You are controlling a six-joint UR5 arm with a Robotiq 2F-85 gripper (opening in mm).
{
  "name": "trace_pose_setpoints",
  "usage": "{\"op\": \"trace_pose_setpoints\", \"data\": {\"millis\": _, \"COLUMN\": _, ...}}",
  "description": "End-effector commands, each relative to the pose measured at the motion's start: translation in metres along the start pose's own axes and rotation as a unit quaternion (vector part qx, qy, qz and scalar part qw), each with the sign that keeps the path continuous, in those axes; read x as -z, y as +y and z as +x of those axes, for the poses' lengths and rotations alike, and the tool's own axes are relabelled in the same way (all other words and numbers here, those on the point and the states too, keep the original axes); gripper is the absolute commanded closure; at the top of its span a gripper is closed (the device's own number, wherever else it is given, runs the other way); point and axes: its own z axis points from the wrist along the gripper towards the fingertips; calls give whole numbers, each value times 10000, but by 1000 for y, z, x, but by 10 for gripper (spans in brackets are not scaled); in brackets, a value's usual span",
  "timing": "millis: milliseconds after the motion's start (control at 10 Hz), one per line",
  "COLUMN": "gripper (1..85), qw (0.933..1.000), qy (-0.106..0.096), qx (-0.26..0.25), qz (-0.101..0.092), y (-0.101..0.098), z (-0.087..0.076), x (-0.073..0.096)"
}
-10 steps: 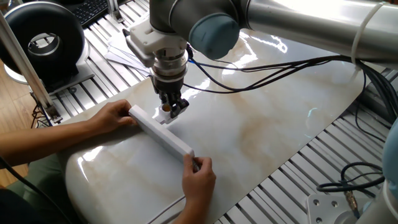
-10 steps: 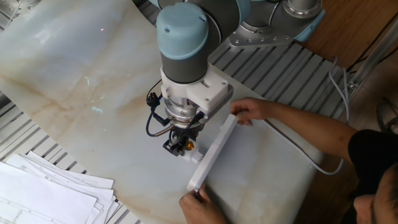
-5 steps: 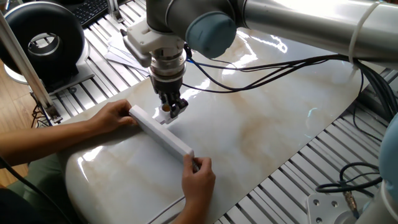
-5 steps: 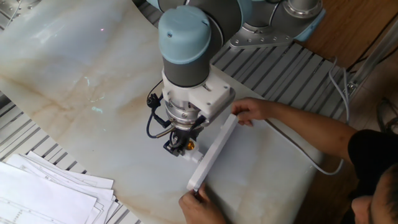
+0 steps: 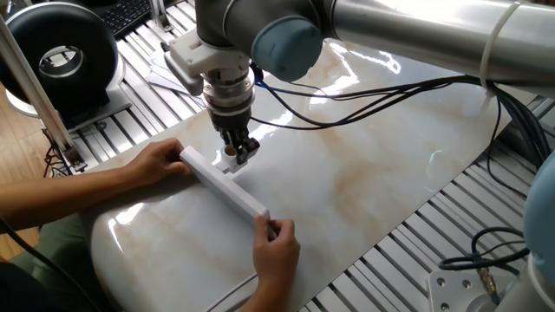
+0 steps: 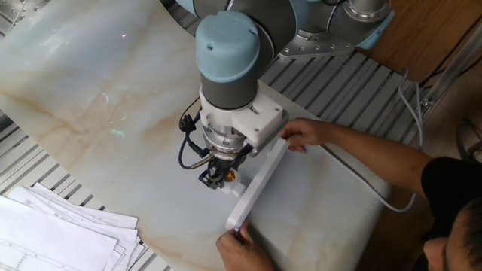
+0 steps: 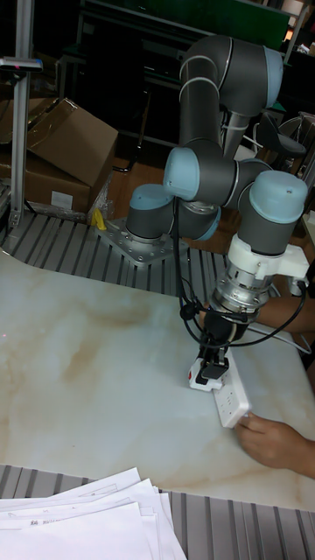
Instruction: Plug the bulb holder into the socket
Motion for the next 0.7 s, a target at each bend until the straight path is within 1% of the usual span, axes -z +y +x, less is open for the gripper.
{"op": "trace_pose_setpoints", "data": {"millis": 0, "gripper": 843, "qw": 9997, "qy": -233, "qx": -75, "qz": 24, "y": -3, "z": -13, "x": 0}}
{"op": "trace_pose_setpoints", "data": {"millis": 100, "gripper": 843, "qw": 10000, "qy": -18, "qx": 7, "qz": 43, "y": -4, "z": -4, "x": 2}}
{"op": "trace_pose_setpoints", "data": {"millis": 200, "gripper": 843, "qw": 9999, "qy": 112, "qx": 27, "qz": 49, "y": -2, "z": 1, "x": 3}}
{"op": "trace_pose_setpoints", "data": {"millis": 500, "gripper": 843, "qw": 9997, "qy": 227, "qx": -47, "qz": 33, "y": -2, "z": 6, "x": 2}}
{"op": "trace_pose_setpoints", "data": {"millis": 600, "gripper": 843, "qw": 9997, "qy": 128, "qx": -188, "qz": -1, "y": 0, "z": 3, "x": 3}}
